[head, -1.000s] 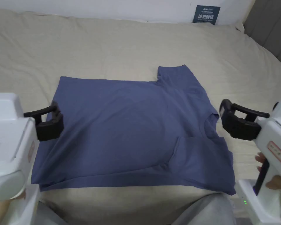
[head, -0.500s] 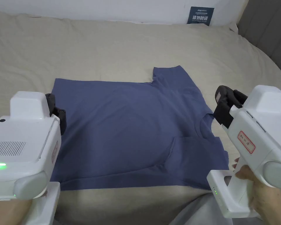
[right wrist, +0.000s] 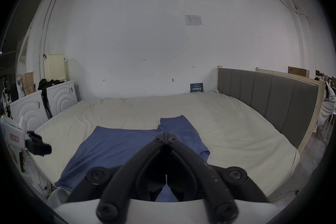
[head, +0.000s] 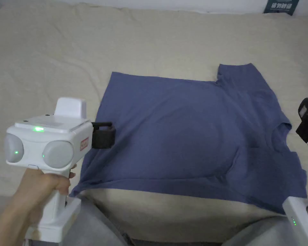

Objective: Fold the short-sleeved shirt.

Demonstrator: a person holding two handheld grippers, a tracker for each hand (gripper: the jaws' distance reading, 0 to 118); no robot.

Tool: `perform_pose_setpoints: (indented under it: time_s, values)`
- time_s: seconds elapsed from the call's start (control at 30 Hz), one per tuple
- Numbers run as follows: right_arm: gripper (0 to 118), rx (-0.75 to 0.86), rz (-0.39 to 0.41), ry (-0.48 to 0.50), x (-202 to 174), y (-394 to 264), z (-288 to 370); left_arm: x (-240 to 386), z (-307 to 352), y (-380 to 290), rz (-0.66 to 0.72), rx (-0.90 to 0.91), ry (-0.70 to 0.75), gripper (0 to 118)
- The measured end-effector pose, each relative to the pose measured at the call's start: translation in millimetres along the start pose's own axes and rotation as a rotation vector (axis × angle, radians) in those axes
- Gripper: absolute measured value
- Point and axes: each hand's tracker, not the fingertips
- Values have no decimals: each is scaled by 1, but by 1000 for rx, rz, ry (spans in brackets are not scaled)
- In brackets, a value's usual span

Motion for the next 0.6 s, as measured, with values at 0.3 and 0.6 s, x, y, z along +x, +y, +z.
perform_pose_setpoints:
  time_s: [0.3, 0.6]
  values:
    - [1, -83, 1, -19, 3, -17, -8, -32, -34, -79, 89, -328, -27, 118]
    - [1, -128, -24, -48, 11, -25, -8, -21, -70, -99, 121, -421, -42, 30]
